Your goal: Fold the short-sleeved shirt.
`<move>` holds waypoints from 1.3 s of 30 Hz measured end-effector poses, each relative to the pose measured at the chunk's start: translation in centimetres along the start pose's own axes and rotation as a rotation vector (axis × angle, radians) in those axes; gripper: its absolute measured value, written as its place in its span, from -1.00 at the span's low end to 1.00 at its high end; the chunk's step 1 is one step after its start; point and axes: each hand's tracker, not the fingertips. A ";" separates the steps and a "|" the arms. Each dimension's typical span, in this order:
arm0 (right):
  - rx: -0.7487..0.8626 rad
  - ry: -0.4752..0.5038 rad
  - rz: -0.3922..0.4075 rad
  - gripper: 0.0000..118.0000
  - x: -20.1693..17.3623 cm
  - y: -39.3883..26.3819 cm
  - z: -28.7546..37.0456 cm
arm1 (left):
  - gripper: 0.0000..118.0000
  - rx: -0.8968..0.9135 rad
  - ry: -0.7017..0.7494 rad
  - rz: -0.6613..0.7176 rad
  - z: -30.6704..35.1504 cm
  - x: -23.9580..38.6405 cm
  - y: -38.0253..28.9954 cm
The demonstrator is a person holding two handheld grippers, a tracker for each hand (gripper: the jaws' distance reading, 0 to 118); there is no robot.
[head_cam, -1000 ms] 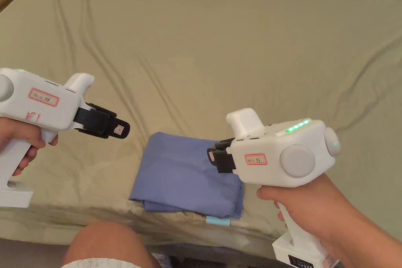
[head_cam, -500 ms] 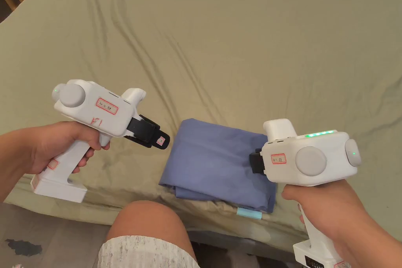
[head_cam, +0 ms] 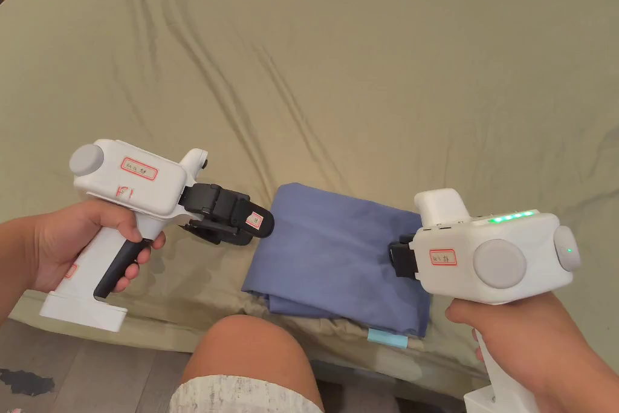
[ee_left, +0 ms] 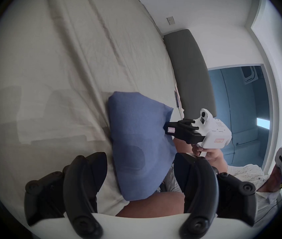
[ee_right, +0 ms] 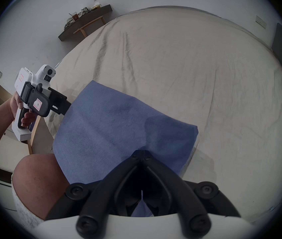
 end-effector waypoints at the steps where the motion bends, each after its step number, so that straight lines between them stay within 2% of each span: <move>1: -0.001 0.002 0.000 -1.00 0.0 0.0 0.0 | 0.39 -0.002 0.014 -0.016 -0.4 0.0 0.0; 5: -0.005 0.006 -0.002 -1.00 0.1 0.1 -0.1 | 0.39 -0.016 0.020 0.006 -1.6 -1.1 0.1; 12: -0.006 0.011 -0.009 -1.00 0.2 0.1 -0.1 | 0.39 -0.010 -0.110 0.025 -4.0 -1.1 0.8; 14: -0.006 0.011 -0.013 -1.00 0.2 0.2 -0.1 | 0.28 -0.016 -0.128 0.004 -4.9 -0.8 0.8; 15: -0.006 0.011 -0.014 -1.00 0.2 0.2 -0.1 | 0.02 -0.022 -0.128 -0.007 -5.2 -0.7 0.9; 16: -0.007 0.010 -0.012 -1.00 0.2 0.2 -0.1 | -0.80 -0.027 -0.133 -0.006 -5.4 -0.6 0.9; 18: -0.006 0.007 -0.010 -1.00 0.2 0.2 -0.1 | -0.81 0.012 -0.046 -0.075 -5.4 -0.3 1.0; 20: -0.004 0.005 -0.018 -1.00 0.3 0.2 -0.1 | -0.82 -0.002 -0.088 -0.006 -5.5 -0.9 1.0; 22: -0.004 0.008 -0.016 -1.00 0.3 0.2 -0.1 | -0.82 0.005 -0.057 -0.061 -5.2 -0.2 0.9; 28: 0.002 0.018 -0.019 -1.00 0.1 0.4 -0.1 | -0.82 0.007 -0.041 -0.084 -4.2 0.4 0.8; 39: 0.009 0.017 -0.015 -1.00 0.2 0.6 0.1 | -0.82 0.052 0.041 -0.076 0.9 -0.6 1.3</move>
